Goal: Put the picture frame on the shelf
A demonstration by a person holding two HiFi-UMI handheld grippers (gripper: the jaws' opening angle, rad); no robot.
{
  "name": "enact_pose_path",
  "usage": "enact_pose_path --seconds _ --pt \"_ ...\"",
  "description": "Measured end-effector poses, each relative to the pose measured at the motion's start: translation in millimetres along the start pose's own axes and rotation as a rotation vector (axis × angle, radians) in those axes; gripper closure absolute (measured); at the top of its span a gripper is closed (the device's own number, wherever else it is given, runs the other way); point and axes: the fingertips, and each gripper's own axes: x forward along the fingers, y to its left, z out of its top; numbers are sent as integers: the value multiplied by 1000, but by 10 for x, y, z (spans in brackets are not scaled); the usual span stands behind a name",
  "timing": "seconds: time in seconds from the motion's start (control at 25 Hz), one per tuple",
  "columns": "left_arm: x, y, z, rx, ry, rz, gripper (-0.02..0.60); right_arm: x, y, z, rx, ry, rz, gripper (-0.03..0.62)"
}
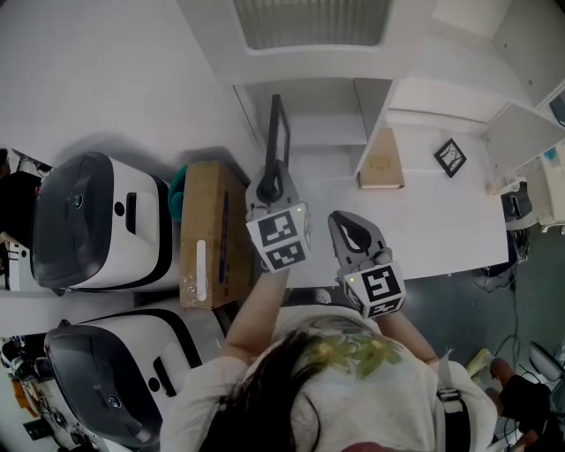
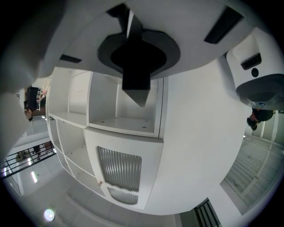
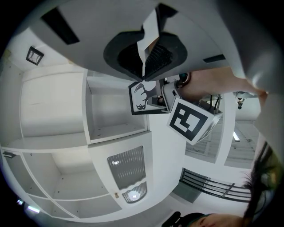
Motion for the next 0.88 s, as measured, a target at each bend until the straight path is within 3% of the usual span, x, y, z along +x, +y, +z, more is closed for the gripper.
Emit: enact_pose_path --seconds 0.88 --pt "186 0 19 25 -18 -3 548 4 -45 23 2 -1 -61 556"
